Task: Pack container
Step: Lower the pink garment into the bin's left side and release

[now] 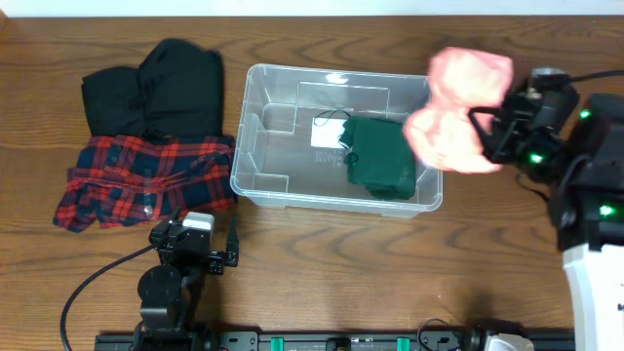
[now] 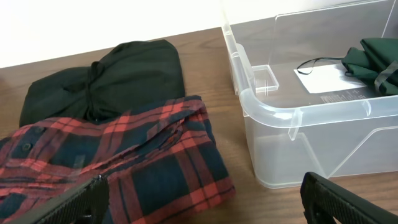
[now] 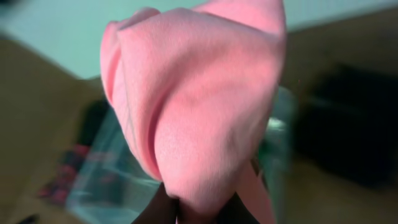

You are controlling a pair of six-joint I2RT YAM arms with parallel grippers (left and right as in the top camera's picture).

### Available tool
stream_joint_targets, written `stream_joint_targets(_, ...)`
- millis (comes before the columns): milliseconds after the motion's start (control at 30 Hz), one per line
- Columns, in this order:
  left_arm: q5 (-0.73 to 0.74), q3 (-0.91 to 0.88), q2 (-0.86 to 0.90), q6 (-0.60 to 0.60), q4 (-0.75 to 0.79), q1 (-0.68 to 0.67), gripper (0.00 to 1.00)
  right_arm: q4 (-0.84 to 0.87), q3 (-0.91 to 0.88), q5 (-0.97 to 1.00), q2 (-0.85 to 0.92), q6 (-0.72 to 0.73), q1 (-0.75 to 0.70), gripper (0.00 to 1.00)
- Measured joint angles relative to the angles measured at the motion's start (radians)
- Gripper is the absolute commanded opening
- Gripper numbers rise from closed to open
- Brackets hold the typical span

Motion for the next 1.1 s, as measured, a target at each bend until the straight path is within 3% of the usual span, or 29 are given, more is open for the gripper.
stream_joint_targets(300, 0.000, 0.000, 0.000, 0.000, 0.000, 0.000, 0.98, 0.358, 0.000, 0.063, 0.180, 0.289, 0.387, 0.01)
stream_joint_targets(700, 0.000, 0.000, 0.000, 0.000, 0.000, 0.000, 0.98, 0.726, 0.000, 0.169, 0.676, 0.557, 0.602, 0.01)
stream_joint_targets(767, 0.000, 0.000, 0.000, 0.000, 0.000, 0.000, 0.98, 0.743, 0.000, 0.182, 0.743, 0.581, 0.604, 0.09)
stream_joint_targets(867, 0.000, 0.000, 0.000, 0.000, 0.000, 0.000, 0.98, 0.794, 0.000, 0.188, 0.826, 0.566, 0.603, 0.44)
stream_joint_targets(1100, 0.000, 0.000, 0.000, 0.000, 0.000, 0.000, 0.98, 0.660, 0.000, 0.179, 0.864, 0.445, 0.593, 0.50)
